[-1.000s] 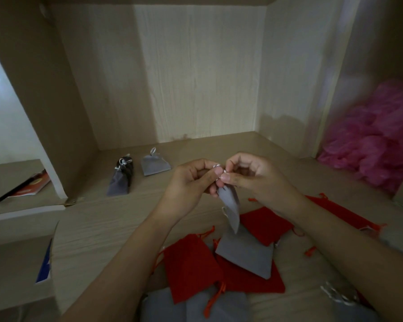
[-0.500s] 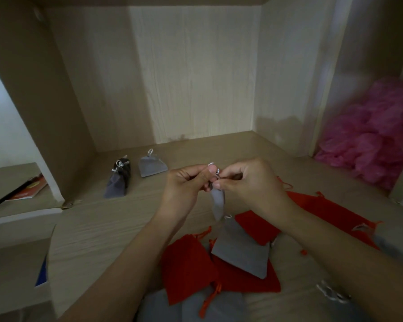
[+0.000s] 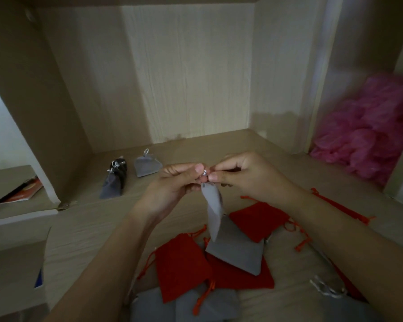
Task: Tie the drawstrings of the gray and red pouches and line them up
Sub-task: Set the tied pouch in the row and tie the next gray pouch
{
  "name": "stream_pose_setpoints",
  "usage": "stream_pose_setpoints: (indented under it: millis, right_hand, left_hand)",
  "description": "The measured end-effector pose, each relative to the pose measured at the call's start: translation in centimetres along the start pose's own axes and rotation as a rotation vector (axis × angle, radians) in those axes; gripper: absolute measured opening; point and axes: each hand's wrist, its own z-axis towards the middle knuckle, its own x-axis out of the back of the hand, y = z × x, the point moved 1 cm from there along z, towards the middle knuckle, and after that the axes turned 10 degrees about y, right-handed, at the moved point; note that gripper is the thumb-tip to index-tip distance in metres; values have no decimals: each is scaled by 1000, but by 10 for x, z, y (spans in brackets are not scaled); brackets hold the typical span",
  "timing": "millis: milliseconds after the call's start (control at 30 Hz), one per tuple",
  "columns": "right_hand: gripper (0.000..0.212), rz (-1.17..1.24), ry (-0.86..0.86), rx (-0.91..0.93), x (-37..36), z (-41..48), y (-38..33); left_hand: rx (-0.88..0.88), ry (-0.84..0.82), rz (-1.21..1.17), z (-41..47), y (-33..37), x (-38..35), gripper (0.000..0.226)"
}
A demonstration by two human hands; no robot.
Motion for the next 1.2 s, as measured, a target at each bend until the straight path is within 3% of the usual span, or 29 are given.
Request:
stream_pose_setpoints:
  millis: [133,433,733,967,1100,1200]
  right_hand:
    - [10,-133,9,18,-7,-2,3]
    - [9,-169,75,49,-10,-4,0]
    - [10,-213,123,61,-12,-6,-2]
    - [9,-254,218,142,-11,-6,-4]
    - [31,154,242,-53,-7,-4,-4]
    - [24,372,147,-220,-6,-4,-3]
  left_hand:
    - [-110,73,242,-1,5,3,11]
    - [-261,77,340,-1,10,5,24]
    - [-355,146,572,-3,11,7,15]
    - [-648,293,886,-5,9,0,9]
    - [-815,438,885,-7,7,-3,6]
    - [-915,484,881,-12,8,-8,12]
